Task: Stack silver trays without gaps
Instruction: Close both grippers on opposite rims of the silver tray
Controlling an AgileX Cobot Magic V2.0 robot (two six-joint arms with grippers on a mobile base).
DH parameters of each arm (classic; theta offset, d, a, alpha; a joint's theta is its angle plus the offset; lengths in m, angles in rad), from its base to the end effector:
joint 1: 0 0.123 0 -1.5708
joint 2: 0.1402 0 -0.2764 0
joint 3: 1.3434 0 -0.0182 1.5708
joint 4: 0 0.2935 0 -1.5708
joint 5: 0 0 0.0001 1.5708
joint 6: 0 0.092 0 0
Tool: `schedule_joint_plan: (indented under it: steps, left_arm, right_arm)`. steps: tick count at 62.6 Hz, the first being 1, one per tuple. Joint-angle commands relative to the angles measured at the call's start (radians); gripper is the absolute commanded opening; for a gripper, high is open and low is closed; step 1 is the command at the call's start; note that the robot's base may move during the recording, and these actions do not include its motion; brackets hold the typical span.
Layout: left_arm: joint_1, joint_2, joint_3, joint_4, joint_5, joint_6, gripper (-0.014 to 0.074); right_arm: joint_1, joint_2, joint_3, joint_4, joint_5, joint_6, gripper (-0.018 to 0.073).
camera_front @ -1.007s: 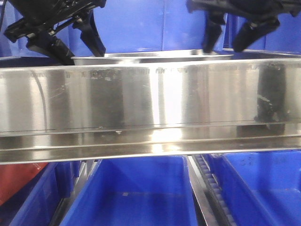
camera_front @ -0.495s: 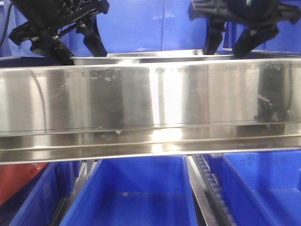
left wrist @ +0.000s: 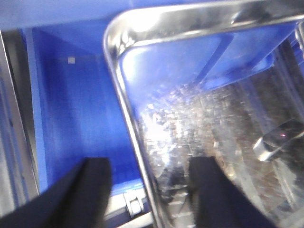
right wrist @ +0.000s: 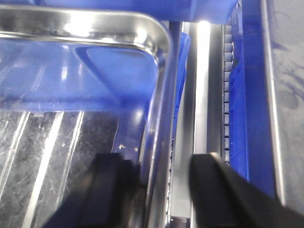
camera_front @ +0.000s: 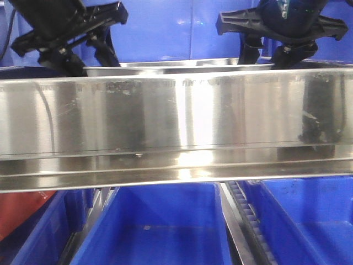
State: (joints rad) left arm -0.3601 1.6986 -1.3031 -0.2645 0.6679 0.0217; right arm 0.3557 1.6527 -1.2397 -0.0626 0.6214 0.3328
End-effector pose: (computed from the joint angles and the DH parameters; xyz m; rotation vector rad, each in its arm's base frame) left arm 0.3789 -0.1586 0.2434 0.2863 2.5488 -0.4202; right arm 0.3747 0.1356 0.2413 -0.0785 2.5282 0.2121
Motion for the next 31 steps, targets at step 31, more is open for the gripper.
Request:
schedule_joint_plan:
  steps: [31]
  left_arm:
    - [-0.001,0.002,-0.007,0.005,0.002,-0.052,0.0151]
  right_arm:
    - [-0.003,-0.001,-0.007,0.021,0.048,-0.001,0.007]
